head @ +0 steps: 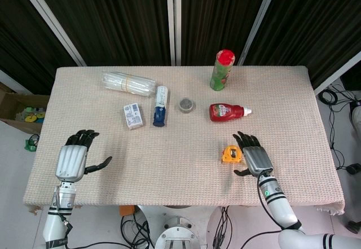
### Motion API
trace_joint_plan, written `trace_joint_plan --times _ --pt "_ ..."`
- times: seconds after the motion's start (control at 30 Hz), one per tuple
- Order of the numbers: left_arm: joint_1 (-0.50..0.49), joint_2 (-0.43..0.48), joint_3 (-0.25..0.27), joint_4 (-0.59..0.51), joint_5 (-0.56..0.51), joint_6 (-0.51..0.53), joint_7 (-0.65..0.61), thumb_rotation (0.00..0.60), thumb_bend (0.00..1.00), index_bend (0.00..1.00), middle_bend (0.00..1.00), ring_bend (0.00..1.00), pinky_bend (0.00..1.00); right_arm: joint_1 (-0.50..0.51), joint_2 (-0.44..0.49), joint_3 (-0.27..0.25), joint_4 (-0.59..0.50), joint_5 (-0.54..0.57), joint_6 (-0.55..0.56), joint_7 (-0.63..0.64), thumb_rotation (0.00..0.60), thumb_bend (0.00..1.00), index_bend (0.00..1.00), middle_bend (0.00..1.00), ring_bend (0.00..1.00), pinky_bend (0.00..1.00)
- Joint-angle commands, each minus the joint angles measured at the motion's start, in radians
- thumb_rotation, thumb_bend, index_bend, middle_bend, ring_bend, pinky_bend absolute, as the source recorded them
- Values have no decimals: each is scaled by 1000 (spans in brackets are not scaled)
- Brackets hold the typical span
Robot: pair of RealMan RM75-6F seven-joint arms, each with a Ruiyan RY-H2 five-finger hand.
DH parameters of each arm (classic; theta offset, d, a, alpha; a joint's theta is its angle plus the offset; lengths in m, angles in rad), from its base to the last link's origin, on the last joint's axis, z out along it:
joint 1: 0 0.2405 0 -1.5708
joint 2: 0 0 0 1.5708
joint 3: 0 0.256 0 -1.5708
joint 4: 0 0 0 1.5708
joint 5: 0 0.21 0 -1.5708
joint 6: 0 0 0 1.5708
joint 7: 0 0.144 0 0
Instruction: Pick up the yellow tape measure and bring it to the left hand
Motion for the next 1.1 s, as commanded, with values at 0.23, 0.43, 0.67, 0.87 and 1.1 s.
trace_joint_plan --times 0.23,0.43,0.67,0.87,1.1 --pt "-7 -6 -1 -2 2 -7 5 75 129 246 198 153 261 10 8 -4 8 23 -23 -5 600 26 0 6 0 0" --pt "-10 -11 -2 -5 6 -6 11 73 129 246 198 153 261 33 -22 3 41 27 -31 -28 600 40 0 82 0 0" --pt "-7 -7 2 -11 8 -1 16 74 129 246 198 153 261 56 -73 9 78 53 -21 -86 600 70 70 163 74 0" --pt "-5 -1 2 -12 9 3 12 100 129 246 198 153 261 76 -104 16 95 93 -24 -127 600 135 145 189 103 0" --pt "-3 0 3 -8 9 3 5 143 130 246 198 153 262 88 -123 19 98 126 -11 -164 600 186 236 210 133 0"
